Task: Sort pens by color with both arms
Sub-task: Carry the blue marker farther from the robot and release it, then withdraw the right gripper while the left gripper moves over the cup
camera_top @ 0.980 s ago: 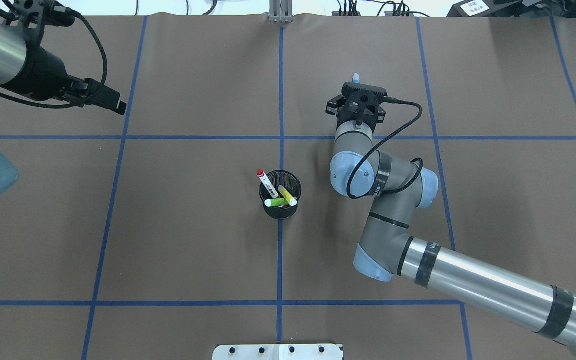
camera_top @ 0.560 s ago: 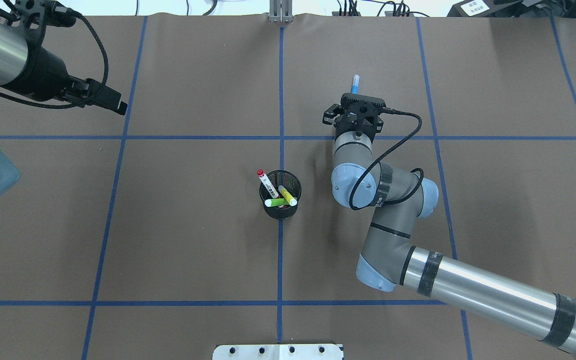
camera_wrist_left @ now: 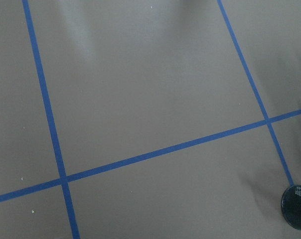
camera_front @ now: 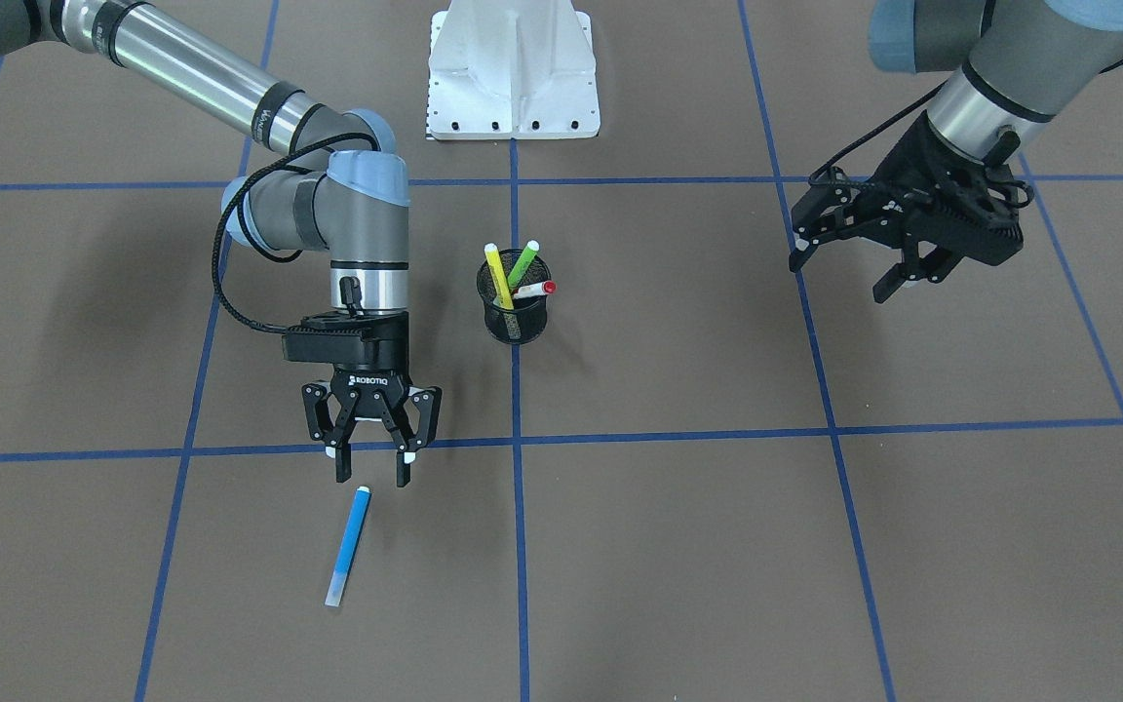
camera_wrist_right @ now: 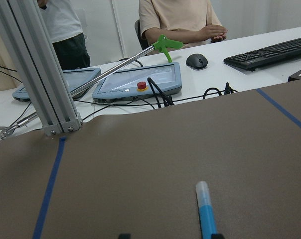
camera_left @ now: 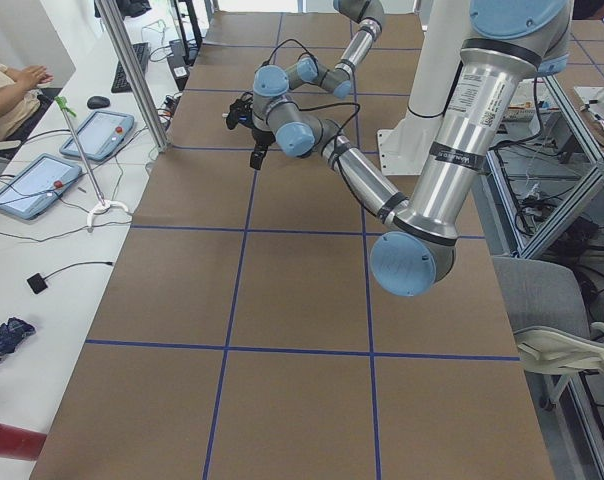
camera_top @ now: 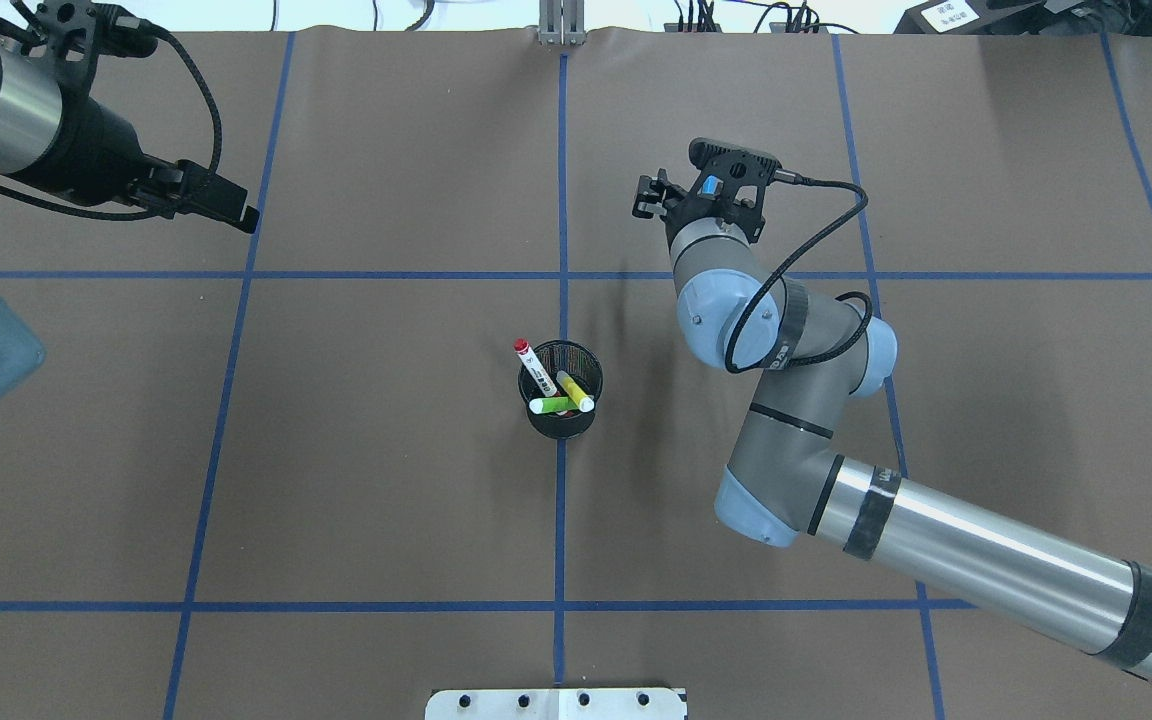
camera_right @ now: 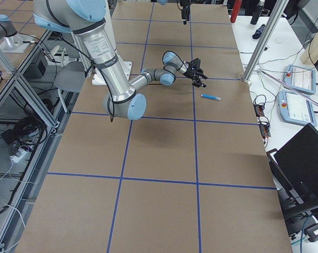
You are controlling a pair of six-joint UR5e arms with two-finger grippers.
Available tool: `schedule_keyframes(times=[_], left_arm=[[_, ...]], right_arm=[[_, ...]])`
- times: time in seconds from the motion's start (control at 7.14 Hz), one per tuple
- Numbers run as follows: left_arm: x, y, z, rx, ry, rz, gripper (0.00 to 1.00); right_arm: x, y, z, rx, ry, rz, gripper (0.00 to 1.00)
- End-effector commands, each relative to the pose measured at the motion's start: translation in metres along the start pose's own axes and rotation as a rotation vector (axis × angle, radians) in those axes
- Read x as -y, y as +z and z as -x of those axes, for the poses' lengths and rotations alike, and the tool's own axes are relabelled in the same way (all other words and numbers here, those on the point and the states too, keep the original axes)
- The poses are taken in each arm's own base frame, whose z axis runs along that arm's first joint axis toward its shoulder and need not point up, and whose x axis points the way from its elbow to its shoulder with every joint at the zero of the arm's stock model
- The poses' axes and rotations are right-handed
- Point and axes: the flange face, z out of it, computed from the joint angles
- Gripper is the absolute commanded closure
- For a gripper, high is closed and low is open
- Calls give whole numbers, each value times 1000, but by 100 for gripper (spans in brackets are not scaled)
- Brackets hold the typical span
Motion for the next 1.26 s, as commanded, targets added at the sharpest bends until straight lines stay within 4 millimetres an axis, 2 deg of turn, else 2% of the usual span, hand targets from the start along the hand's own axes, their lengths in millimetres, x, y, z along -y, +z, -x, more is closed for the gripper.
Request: schedule_keyframes(times=[0.0, 0.14, 0.28, 0.42, 0.56, 0.7, 0.98, 1.12], left_arm=[[1, 2, -9, -9, 2, 4, 0], [7, -2, -19, -16, -8, -4, 0], [11, 3, -38, -35, -40, 0, 0], [9, 21, -57, -33, -46, 46, 0], [23, 22, -86, 2, -77, 93, 0], [29, 22, -119, 31, -97, 147, 0], [44, 61, -157, 45, -93, 214, 0], [58, 84, -174, 57, -95, 242, 0]], right_arm=[[62, 22, -27, 0, 49, 273, 1], [101, 16, -37, -23, 27, 376, 1], [145, 2, -49, -32, -30, 500, 0], [192, -11, -71, -23, -44, 635, 0], [230, -17, -96, 2, -59, 714, 0], [252, -21, -121, 26, -108, 771, 0], [309, -29, -185, 49, -162, 883, 0], [319, -31, -208, 34, -245, 924, 0]])
